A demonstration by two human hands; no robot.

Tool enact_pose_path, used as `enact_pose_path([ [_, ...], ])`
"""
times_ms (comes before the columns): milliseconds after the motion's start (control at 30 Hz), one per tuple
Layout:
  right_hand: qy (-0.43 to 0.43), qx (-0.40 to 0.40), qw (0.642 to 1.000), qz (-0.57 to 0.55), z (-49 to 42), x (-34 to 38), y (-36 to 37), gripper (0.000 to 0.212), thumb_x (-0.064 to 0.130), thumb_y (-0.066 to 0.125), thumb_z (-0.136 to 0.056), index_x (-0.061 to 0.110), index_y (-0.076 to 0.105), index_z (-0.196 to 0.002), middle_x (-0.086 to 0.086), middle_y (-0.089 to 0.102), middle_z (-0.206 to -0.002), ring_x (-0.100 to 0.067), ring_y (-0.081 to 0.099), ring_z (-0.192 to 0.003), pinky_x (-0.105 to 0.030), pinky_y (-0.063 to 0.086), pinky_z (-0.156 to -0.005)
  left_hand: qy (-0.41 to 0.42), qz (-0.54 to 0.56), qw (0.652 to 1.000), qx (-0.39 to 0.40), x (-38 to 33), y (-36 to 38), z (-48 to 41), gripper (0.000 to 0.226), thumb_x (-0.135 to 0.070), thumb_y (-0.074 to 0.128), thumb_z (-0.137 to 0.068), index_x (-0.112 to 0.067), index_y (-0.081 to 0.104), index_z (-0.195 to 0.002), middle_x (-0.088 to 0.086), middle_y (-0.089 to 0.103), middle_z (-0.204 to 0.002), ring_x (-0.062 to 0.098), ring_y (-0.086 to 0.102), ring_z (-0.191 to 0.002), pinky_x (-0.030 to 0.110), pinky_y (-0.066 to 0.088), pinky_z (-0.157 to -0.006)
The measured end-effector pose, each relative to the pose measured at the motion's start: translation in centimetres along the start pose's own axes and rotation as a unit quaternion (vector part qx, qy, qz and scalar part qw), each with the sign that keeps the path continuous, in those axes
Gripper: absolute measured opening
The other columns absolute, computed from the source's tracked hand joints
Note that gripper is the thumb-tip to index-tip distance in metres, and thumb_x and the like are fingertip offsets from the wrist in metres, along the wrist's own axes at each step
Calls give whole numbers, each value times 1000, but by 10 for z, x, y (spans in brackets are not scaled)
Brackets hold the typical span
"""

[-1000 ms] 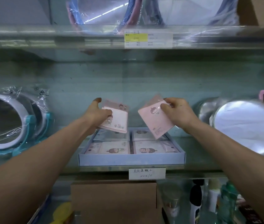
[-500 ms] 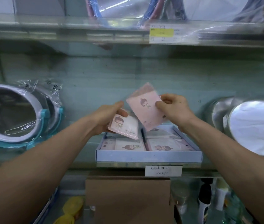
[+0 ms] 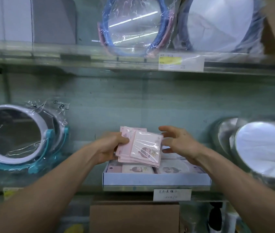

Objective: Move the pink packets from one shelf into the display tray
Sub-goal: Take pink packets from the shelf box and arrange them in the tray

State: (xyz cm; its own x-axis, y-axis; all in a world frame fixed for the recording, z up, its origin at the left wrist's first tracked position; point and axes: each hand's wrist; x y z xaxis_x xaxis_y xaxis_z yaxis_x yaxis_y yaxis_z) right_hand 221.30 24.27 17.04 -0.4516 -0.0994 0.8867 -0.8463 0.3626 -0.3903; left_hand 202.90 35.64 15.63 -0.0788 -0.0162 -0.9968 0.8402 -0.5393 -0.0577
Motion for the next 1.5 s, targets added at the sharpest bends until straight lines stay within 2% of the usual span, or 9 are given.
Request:
enact_pose_path([
  [100,4,-3,1000,-13,1,0,0,51,-5,55,-89,10,46,-137,-2,58,-99,-15,60,-75,-25,54,-69,18,-4,1000,9,0,5,0,19,-3,44,-97,-10,60,-102,15,68,-103,29,63,-92,45,47,-93],
  [333,32,-69,996,-45,-3,11,0,46,-3,53,-91,5,46,-136,-16,59,-104,-15,58,-63,-23,52,-52,29,26,998,-56,-19,17,7,9,-7,54,-93,-9,62,-89,5,70,-64,14,66,-51,26,55,-44],
  [600,96,-22,994,51,4,-1,-8,31,-7,51,-91,0,59,-120,-23,65,-109,-23,61,-85,-35,54,-82,75,19,982,-172,-22,-8,10,37,12,48,-91,-6,60,-121,14,62,-99,18,59,-67,30,52,-56],
  [800,88,38,991,98,-3,-2,26,26,2,57,-88,5,65,-113,-7,63,-89,-11,54,-66,-18,45,-55,127,25,971,-200,-27,-15,6,79,15,51,-88,-29,25,-149,13,53,-130,23,62,-78,34,55,-60],
  [933,66,53,982,170,-8,-5,43,28,12,66,-80,-1,70,-104,-9,72,-104,-19,63,-81,-33,54,-85,139,20,970,-199,-26,-14,7,97,11,60,-84,-32,5,-152,15,56,-126,19,64,-72,33,57,-56],
  [1067,67,87,972,207,-4,-6,48,11,23,66,-82,19,74,-87,7,65,-75,-10,51,-58,-22,44,-55,115,32,979,-164,-20,-9,7,74,8,61,-85,-15,28,-147,19,64,-112,21,64,-71,31,55,-60],
  [1200,30,37,982,183,-7,-6,34,24,20,57,-91,5,71,-103,-9,70,-103,-13,56,-83,-30,51,-82,102,43,987,-118,-21,-3,7,30,5,56,-88,-4,60,-116,12,70,-90,20,64,-70,29,54,-65],
  [1367,38,-54,996,-54,-7,13,-8,22,22,52,-96,7,61,-111,-15,68,-107,-14,62,-70,-23,48,-61,100,93,989,-57,-31,10,1,30,2,50,-92,-14,62,-114,8,69,-90,16,65,-71,24,54,-54],
  [1500,35,-54,996,-67,-5,14,-22,40,19,61,-91,14,49,-129,-7,68,-96,-12,64,-66,-22,50,-56,90,45,995,-5,-29,37,-8,29,0,51,-92,-15,62,-113,9,67,-91,16,65,-69,26,55,-61],
])
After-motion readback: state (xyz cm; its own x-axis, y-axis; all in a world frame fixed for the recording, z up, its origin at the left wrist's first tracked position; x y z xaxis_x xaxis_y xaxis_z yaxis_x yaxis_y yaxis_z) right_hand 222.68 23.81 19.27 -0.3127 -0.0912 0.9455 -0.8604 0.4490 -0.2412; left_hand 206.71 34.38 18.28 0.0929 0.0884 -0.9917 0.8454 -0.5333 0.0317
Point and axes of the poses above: each hand's wrist, its own z-axis away from the middle knuckle, its own y-axis out of the palm, x = y × z
